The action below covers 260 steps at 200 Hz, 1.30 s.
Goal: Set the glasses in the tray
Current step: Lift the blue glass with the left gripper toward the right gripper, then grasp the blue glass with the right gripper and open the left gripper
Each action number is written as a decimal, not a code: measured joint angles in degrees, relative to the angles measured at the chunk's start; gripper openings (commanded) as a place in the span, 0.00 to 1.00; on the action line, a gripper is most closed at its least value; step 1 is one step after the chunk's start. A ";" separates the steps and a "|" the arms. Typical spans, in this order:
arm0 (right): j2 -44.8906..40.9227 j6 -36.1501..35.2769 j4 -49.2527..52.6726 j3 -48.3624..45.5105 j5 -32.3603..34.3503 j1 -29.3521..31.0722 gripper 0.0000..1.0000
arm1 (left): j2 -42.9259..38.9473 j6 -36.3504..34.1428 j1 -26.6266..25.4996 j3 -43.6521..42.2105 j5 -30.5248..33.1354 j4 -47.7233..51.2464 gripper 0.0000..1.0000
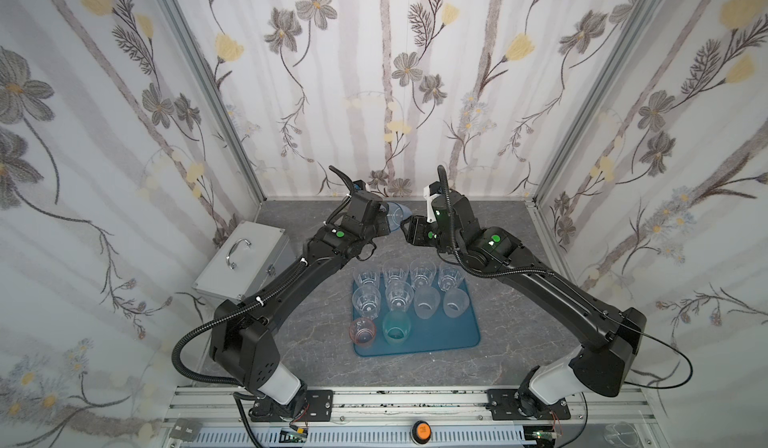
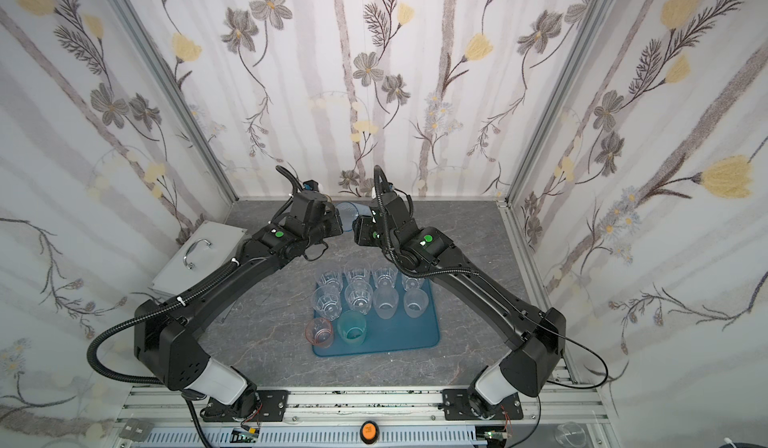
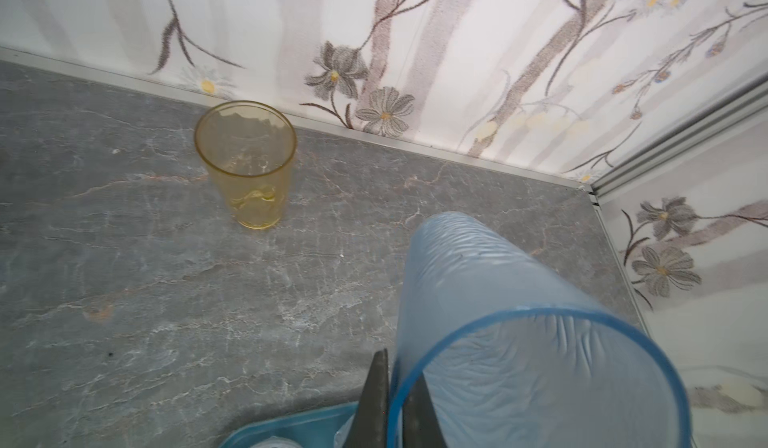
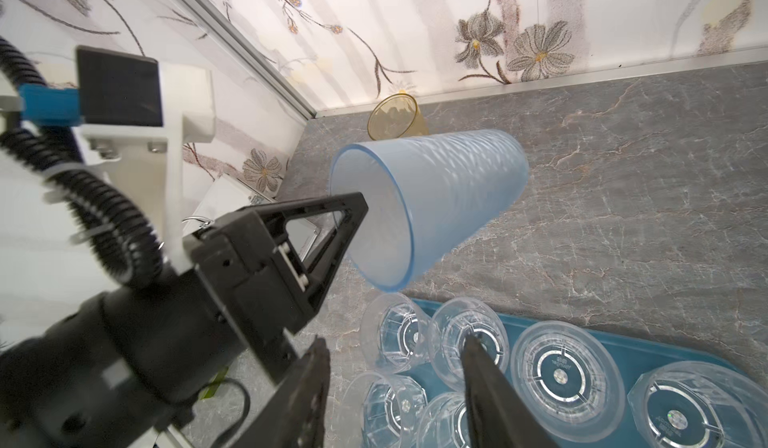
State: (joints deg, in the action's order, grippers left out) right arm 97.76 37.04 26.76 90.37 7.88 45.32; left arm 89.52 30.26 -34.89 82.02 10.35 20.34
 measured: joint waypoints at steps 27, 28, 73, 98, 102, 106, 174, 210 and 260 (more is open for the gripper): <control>3.37 0.00 0.15 1.64 3.89 -0.13 0.48 | 0.63 1.70 -1.90 0.15 -0.02 0.22 0.00; 3.43 0.00 0.15 1.68 4.04 -0.15 0.47 | 0.63 1.73 -1.95 0.15 -0.02 0.26 0.00; 4.70 0.37 1.38 2.21 12.17 -1.22 0.22 | 0.31 4.13 -4.98 1.22 0.63 0.94 0.02; 5.62 -0.74 2.25 2.86 14.71 -1.03 0.10 | 0.52 4.22 -6.19 2.49 3.23 1.81 0.11; 5.73 -0.94 2.58 2.95 15.28 -1.03 0.09 | 0.68 4.22 -6.43 2.82 3.39 1.81 0.13; 5.77 -1.01 2.69 2.97 15.91 -1.07 0.07 | 0.81 4.22 -6.69 3.15 3.39 1.79 0.14; 6.01 -0.92 3.72 2.97 17.20 -5.25 0.00 | -0.28 4.15 -8.94 7.04 1.18 1.29 0.43; 5.33 -1.90 4.85 4.04 14.25 -7.37 0.00 | -5.44 1.05 -8.61 5.68 2.97 -0.09 0.50; -3.63 -7.56 13.29 6.16 9.35 -8.94 0.00 | -12.22 -4.15 -4.15 -5.42 6.75 -0.44 0.55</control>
State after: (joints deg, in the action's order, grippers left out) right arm 94.13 29.47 40.05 96.53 17.23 36.38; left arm 77.30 26.11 -39.05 76.60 17.10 19.90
